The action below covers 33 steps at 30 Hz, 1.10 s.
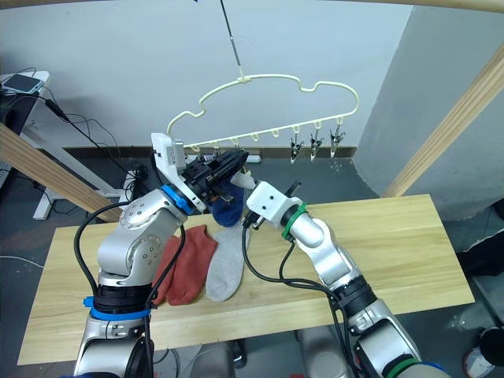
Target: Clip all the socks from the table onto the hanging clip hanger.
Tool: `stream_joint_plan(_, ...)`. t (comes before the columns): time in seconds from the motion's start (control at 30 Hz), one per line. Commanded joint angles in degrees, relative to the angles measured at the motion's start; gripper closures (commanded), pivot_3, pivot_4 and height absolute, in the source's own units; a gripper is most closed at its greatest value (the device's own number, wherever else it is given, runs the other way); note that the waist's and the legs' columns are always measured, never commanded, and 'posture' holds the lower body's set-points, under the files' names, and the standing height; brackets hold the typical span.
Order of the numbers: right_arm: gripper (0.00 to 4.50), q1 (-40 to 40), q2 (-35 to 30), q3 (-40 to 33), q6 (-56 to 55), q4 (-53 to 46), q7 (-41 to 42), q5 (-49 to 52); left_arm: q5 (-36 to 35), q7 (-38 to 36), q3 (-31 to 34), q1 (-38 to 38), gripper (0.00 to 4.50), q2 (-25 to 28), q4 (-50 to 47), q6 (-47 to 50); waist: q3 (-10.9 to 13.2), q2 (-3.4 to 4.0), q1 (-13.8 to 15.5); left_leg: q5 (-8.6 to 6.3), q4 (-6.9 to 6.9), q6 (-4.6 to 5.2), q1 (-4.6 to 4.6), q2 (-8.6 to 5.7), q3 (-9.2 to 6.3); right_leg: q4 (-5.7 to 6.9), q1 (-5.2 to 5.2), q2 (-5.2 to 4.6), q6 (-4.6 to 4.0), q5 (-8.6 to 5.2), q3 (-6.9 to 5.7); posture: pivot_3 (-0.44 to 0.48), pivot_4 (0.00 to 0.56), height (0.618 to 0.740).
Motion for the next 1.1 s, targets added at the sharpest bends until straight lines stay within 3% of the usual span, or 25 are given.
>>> stream_joint_plan(0.03,4.5,-0.99,0.74,-0.71,-1.35,-0.87,-0.57,0.09,-0.53,-0.6,-0.31,0.45,4.41,0.42,-2.43,0.17,0.0,0.0,0.0,0.0,0.0,0.0,0.0,0.0,0.0,0.0,0.0,0.0,0.0,0.0,0.0,-0.279,0.302,0.732)
stream_joint_plan(0.27,4.5,-1.68,0.98,-0.98,-1.74,-0.53,-0.82,-0.08,-2.77,-1.45,-0.08,0.89,4.41,0.72,-2.85,2.87,0.0,0.0,0.0,0.0,0.0,0.0,0.0,0.0,0.0,0.01,0.0,0.0,0.0,0.0,0.0,-0.28,0.301,0.732)
stream_joint_plan(0.63,4.5,-3.7,2.18,-0.91,-3.16,1.34,-1.45,-0.04,-4.0,-4.02,-0.37,3.51,1.01,4.04,-5.1,7.13,0.0,0.0,-0.03,0.0,0.0,0.0,0.0,0.0,-0.01,0.03,-0.01,0.0,-0.01,0.01,-0.01,-0.273,0.294,0.732)
stream_joint_plan(0.93,4.5,-3.3,3.08,-0.87,-3.94,1.37,1.29,2.34,-2.64,-3.92,0.39,4.66,1.01,5.83,-4.66,6.1,0.0,0.0,-0.02,0.0,0.0,0.0,0.0,0.01,-0.02,0.03,-0.01,-0.01,-0.02,0.01,-0.02,-0.267,0.29,0.732)
stream_joint_plan(1.1,3.0,-1.54,1.97,-0.21,-0.21,-1.77,3.75,2.26,-2.32,-4.44,0.5,5.11,0.97,6.47,-4.43,5.55,0.0,0.0,0.01,0.0,0.0,0.0,0.0,0.01,-0.02,0.03,-0.01,-0.01,-0.03,0.02,-0.02,-0.268,0.287,0.732)
